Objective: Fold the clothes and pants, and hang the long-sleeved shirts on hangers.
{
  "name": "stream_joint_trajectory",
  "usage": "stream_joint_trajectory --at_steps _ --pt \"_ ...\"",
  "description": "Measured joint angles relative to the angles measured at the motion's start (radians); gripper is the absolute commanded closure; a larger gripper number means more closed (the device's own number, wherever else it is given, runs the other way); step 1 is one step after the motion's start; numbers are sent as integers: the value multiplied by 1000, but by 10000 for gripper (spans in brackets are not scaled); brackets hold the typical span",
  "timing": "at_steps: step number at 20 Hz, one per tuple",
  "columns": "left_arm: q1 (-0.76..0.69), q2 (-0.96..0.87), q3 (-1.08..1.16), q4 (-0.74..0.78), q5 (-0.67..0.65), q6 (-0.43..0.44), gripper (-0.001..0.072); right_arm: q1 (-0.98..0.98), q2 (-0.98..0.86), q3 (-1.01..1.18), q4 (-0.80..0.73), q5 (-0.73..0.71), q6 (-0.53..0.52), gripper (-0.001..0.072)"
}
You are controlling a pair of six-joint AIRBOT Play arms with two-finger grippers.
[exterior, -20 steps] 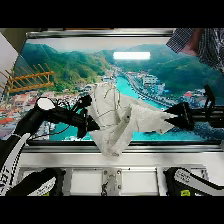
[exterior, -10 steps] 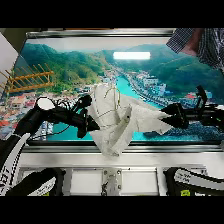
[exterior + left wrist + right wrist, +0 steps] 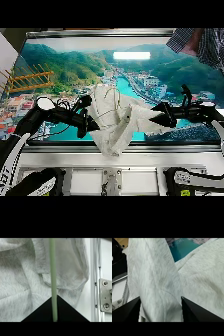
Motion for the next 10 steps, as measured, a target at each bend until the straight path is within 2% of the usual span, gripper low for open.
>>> stream_joint_trajectory --at_steps 10 --pt "0 0 0 4 -6 2 697 50 -6 0 17 -3 2 175"
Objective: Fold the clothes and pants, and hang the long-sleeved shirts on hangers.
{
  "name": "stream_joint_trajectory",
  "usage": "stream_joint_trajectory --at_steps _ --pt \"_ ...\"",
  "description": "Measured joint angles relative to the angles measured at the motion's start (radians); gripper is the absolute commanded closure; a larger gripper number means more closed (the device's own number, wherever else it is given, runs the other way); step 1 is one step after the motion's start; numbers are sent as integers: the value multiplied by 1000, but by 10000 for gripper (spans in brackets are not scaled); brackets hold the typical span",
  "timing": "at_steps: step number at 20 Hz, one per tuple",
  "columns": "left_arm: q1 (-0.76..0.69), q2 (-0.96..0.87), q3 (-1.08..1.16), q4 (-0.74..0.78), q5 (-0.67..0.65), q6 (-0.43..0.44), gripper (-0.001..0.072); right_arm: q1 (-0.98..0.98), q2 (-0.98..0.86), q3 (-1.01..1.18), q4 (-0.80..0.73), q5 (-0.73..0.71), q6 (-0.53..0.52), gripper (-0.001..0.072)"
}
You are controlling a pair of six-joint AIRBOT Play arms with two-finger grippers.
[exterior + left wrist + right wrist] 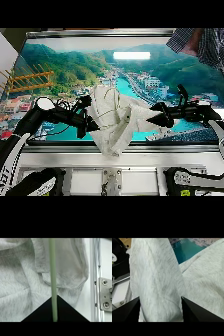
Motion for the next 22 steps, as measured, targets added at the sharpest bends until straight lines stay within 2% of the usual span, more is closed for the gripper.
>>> stream_joint_trajectory --at_steps 19,20,22 --pt "1 0 0 -2 1 -3 697 17 -1 0 2 11 6 185" --pt "1 0 0 -2 1 -2 697 17 -1 0 2 11 6 291" --pt "1 0 0 -2 1 -2 697 17 -1 0 2 11 6 696"
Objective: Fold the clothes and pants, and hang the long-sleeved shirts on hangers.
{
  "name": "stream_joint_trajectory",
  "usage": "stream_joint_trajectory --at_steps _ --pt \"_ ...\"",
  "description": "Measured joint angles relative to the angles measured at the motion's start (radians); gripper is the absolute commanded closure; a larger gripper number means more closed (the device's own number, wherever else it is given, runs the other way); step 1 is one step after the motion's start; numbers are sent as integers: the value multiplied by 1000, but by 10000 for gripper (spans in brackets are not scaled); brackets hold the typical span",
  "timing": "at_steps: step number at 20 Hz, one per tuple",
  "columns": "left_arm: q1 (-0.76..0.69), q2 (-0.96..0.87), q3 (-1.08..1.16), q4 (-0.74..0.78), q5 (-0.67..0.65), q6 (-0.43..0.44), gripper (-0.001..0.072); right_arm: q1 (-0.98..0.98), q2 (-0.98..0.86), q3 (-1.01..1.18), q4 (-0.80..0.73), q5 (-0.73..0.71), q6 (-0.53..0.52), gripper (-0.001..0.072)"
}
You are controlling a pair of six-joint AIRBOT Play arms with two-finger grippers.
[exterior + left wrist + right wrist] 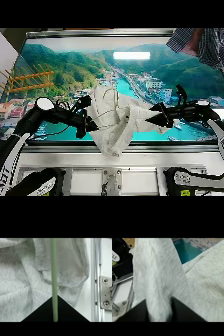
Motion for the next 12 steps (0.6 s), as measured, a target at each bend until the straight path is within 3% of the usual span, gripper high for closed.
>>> stream_joint_trajectory --at_steps 12 --pt "0 0 0 0 10 0 686 1 0 0 0 0 0 695"
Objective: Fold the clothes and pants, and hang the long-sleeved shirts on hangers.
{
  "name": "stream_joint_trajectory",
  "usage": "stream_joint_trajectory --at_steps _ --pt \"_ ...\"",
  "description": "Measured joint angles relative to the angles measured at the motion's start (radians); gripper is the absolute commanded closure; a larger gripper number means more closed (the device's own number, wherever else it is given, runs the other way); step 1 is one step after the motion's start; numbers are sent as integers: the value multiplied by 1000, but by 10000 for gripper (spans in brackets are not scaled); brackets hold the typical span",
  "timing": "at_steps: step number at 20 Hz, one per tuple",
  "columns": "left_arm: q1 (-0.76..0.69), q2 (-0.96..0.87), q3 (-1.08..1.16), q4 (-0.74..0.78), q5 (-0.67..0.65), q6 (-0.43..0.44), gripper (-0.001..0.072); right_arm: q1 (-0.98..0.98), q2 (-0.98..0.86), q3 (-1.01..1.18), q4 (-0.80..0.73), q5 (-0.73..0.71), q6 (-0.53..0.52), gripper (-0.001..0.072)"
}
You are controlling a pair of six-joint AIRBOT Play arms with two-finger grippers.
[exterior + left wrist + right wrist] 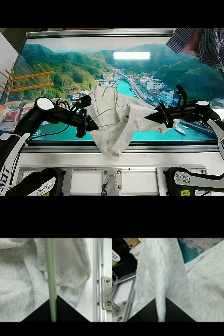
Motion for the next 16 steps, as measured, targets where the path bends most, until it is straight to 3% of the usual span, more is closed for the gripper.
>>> stream_joint_trajectory --at_steps 1,2,10,16 --pt "0 0 0 1 1 2 449 0 0 0 0 0 0 696" --pt "-2 0 1 -31 5 3 301 3 0 0 -1 -2 1 696" --pt "7 53 0 5 43 -150 306 0 0 -1 -1 -5 3 698" --pt "126 215 0 79 78 -393 306 0 2 -1 31 -7 19 700"
